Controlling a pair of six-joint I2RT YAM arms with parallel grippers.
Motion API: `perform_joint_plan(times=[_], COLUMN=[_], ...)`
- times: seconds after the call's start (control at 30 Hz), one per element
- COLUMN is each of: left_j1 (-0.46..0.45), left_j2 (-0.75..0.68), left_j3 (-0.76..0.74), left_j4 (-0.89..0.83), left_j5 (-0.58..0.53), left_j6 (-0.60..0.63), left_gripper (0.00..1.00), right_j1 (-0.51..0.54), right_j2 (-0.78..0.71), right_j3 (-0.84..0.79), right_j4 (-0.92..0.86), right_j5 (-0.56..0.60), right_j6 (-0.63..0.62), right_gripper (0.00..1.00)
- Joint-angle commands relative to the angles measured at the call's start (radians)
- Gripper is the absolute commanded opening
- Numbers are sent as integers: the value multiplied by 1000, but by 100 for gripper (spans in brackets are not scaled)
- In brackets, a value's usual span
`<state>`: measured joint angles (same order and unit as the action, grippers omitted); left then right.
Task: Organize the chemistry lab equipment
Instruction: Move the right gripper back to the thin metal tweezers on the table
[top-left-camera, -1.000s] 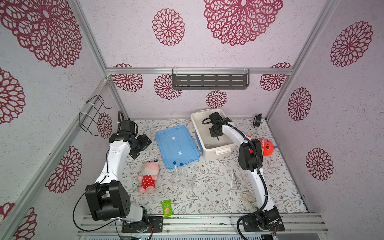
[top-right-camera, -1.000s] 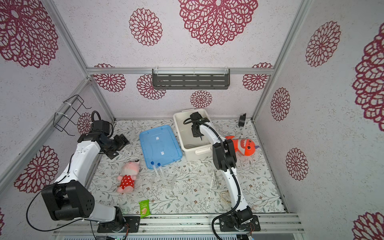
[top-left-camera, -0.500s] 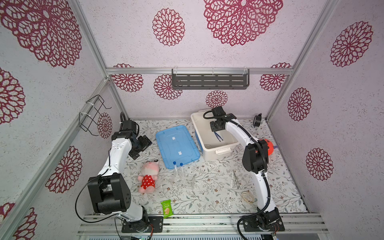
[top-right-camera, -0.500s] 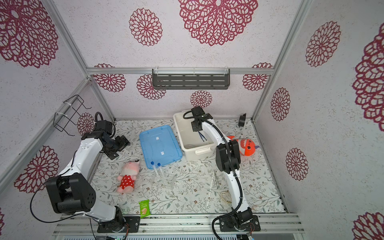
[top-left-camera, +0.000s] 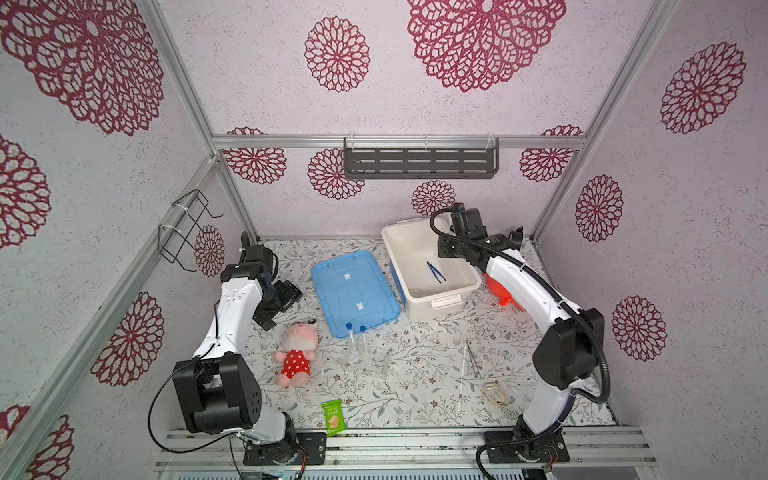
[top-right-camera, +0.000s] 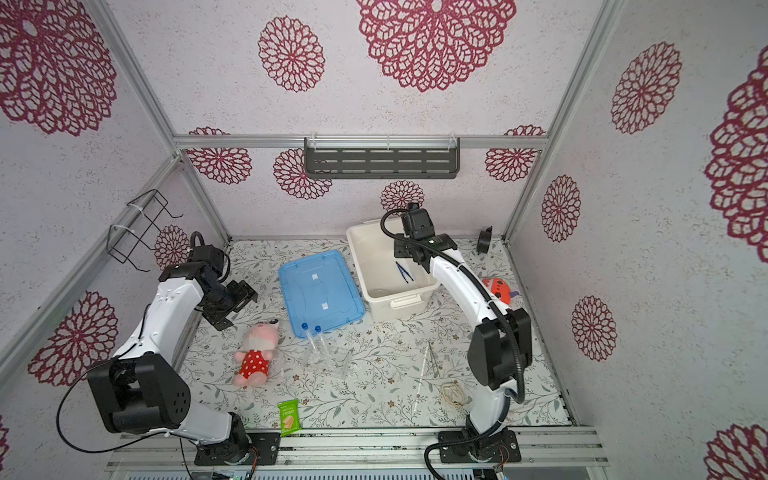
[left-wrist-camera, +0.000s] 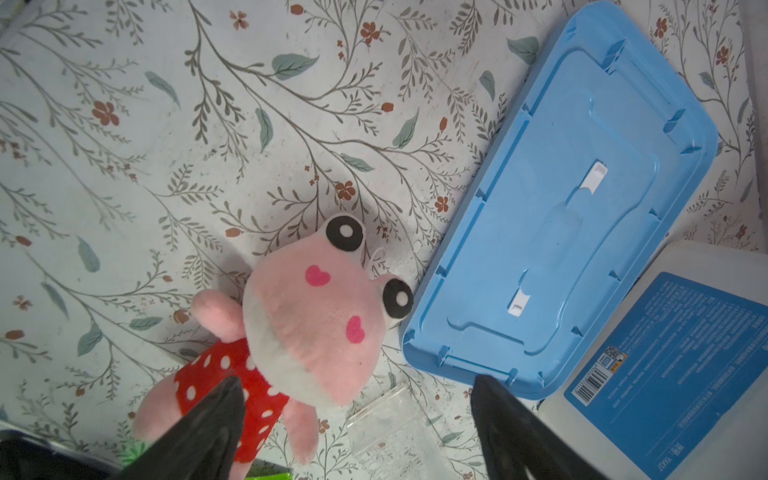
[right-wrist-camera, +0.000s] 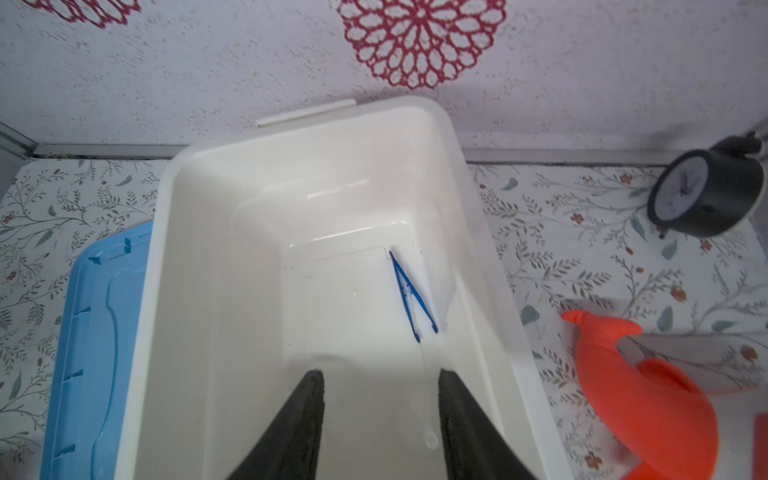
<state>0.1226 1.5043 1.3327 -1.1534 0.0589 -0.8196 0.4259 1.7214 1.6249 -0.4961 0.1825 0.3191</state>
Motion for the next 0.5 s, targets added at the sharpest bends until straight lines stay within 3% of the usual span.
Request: perform_joint_plan(times=[0.0,0.07,0.23,0.33,0.47], left_j1=[-19,-23,-37,-38,-39], left_j2=[-37,-44,-133,-215,-275], left_j3=[12,38,1,-49,-84], left_j4=[-77,-116,-122,-82,-62], left_j5=[-80,-129,-94,-50,-21], left_j6=[13,29,76,124,171], left_gripper=[89,90,93,93,97], right_j1=[4,6,9,9,6], right_j2=[-229,-374,-687,-784,-810], right_j3=[-183,-313,-583,-697,-834], right_j4=[41,9,-207,-334,-311], right_j5=[58,57,-10,-84,-227], right_j6=[116,169,360,406,377], right_gripper=[49,49,49,49,49])
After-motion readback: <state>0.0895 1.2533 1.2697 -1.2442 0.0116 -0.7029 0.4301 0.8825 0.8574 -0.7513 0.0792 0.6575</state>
